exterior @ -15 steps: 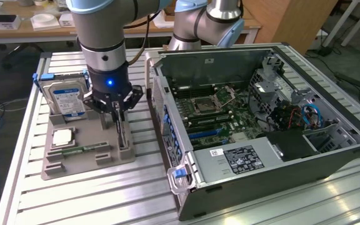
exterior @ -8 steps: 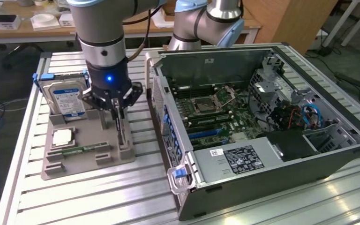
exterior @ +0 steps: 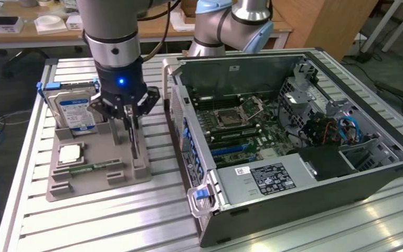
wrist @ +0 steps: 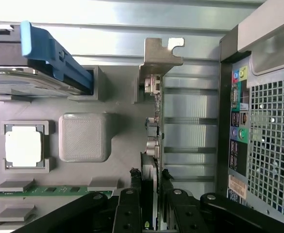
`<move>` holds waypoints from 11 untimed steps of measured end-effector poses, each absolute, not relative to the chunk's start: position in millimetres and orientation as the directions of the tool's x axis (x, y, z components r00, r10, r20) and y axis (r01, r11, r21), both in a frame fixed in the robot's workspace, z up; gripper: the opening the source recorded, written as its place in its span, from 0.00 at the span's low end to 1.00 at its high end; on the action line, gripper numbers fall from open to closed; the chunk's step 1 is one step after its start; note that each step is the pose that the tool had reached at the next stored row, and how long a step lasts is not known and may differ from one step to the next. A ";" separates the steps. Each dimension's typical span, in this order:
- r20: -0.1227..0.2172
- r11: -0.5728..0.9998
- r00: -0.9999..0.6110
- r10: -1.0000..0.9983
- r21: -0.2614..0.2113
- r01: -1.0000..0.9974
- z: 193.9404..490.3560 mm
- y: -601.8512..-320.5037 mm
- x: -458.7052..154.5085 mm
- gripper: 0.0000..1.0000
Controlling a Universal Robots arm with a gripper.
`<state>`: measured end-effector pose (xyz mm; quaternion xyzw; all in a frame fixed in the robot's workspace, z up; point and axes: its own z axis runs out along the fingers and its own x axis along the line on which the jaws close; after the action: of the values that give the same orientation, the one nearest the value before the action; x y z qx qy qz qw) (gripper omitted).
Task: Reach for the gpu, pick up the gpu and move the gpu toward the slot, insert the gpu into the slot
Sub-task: 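Pick up the gpu and move the gpu toward the slot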
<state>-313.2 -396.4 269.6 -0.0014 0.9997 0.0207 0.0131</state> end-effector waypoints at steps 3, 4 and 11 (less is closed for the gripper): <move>-0.026 0.999 -1.000 -0.002 0.041 -0.003 276.2 -396.4 -313.2 0.26; -0.026 0.999 -1.000 -0.002 0.041 -0.003 278.2 -396.4 -313.2 0.26; -0.026 0.999 -1.000 -0.002 0.041 -0.003 291.9 -396.4 -313.2 0.26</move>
<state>-313.2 -396.4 291.9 -0.0014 0.9997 0.0207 0.0131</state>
